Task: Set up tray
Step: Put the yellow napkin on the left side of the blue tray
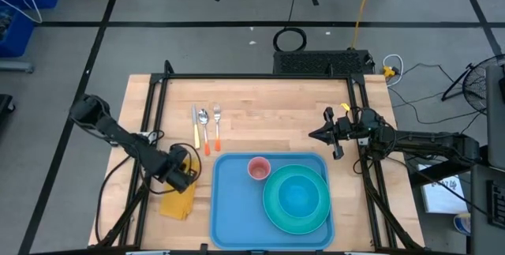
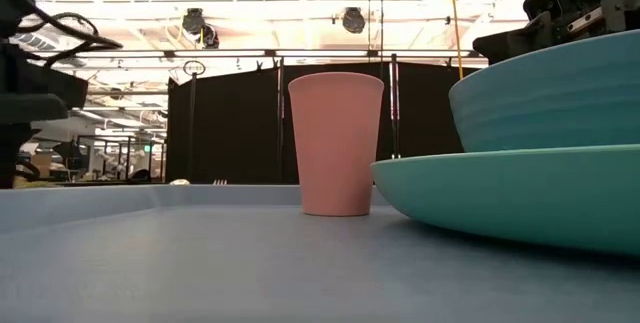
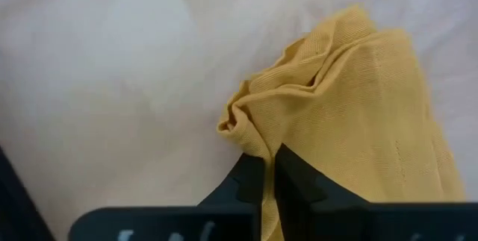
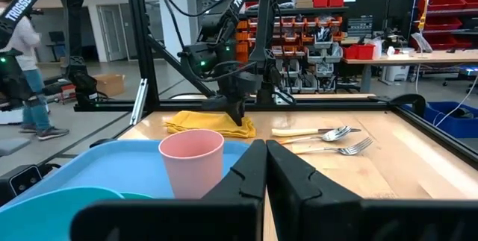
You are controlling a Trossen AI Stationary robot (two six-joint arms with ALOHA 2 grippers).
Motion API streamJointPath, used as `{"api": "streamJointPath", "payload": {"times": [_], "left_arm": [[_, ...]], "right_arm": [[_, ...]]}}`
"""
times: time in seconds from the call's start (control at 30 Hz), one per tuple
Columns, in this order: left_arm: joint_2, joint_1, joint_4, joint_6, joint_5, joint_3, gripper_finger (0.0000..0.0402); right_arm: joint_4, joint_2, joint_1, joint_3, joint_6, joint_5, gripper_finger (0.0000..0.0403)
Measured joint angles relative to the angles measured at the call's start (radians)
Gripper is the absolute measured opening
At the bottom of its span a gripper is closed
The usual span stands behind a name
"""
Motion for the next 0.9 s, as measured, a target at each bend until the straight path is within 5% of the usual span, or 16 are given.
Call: {"api": "streamJointPath", "payload": {"times": [0.47,0.67,0.9], "left_arm": [[-0.001,-0.141,-0.266,0.113,-0.277,0.406,0.0013],[-0.002,-0.201,-0.194,0.287,-0.378,0.568,0.0013],[0.010,-0.243,0.110,0.538,-0.397,0.601,0.0013]], "right_arm": [[0.000,0.000,0.000,0.000,0.012,-0.001,0.0000],[0.000,0.000,0.000,0.000,0.019,-0.002,0.0000],[0.000,0.000,0.000,0.000,-0.004,-0.002,0.0000]]}}
